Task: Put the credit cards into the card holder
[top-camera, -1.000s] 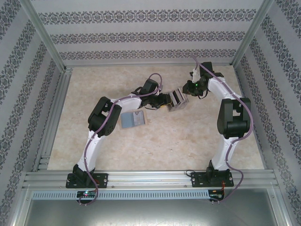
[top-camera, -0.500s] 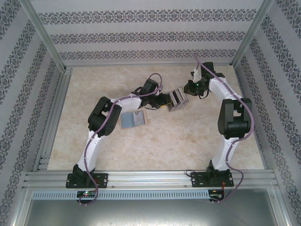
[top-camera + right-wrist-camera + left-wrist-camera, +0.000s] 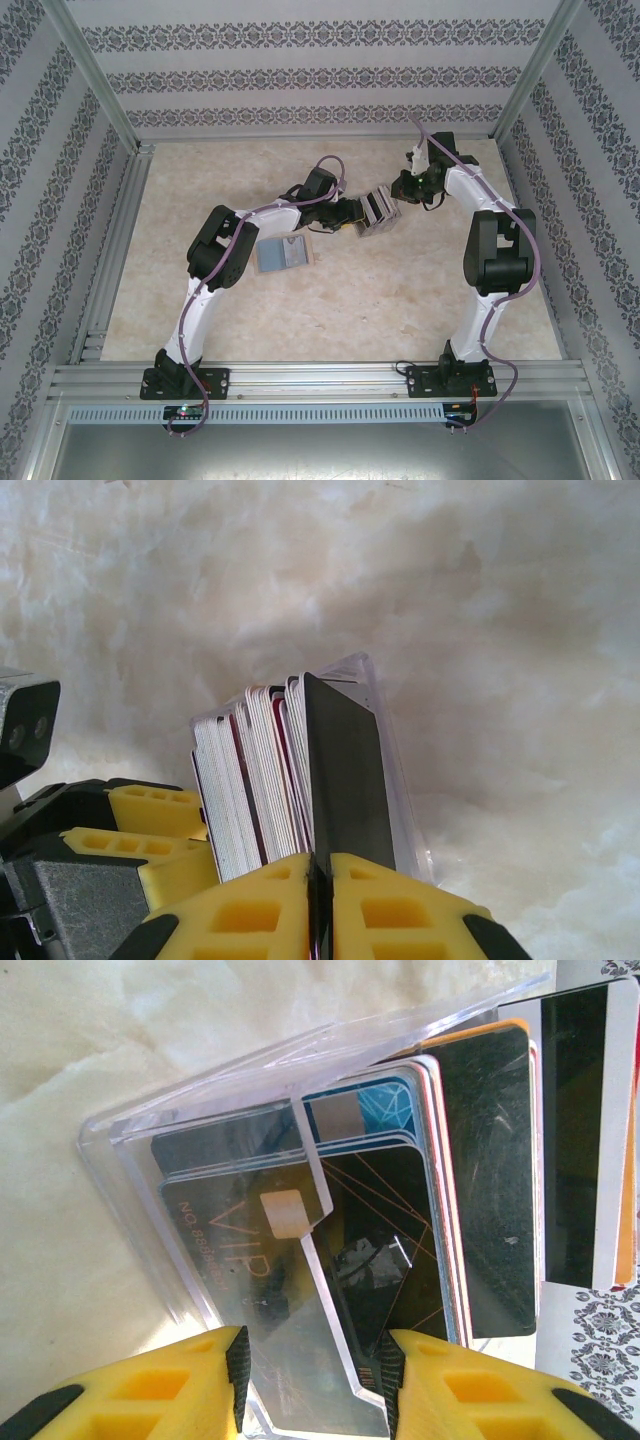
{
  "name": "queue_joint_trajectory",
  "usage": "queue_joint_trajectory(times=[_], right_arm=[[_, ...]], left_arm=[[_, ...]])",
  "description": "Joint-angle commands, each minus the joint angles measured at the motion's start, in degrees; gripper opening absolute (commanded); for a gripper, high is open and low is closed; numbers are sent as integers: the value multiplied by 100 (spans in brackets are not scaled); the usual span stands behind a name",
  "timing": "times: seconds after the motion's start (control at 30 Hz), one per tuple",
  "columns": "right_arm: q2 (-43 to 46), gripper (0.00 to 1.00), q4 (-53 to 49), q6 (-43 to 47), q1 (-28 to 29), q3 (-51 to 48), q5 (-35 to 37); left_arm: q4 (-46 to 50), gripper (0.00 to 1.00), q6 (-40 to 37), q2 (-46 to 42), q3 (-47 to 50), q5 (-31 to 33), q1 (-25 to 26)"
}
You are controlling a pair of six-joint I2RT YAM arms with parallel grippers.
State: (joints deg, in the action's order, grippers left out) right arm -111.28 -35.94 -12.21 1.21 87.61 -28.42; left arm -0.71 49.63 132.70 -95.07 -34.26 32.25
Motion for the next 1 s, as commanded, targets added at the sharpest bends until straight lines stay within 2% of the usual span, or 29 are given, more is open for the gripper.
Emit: queue_joint_trajectory(times=[0.0, 0.1, 0.27, 0.63, 0.97], right_arm=[[226, 14, 36, -71, -30, -78, -194], [248, 19, 35, -76, -34, -78, -179], [269, 20, 74, -108, -51, -95, -229], [222, 11, 79, -123, -86, -100, -219], [516, 9, 44, -2, -112, -139, 221]], left_arm=[[-28, 42, 3, 90, -91, -81, 126], [-27, 42, 5, 90, -91, -81, 124], [-34, 42, 5, 91, -100, -77, 124], [-21, 42, -10, 81, -100, -97, 124], [1, 42, -26, 46, -109, -81, 125]])
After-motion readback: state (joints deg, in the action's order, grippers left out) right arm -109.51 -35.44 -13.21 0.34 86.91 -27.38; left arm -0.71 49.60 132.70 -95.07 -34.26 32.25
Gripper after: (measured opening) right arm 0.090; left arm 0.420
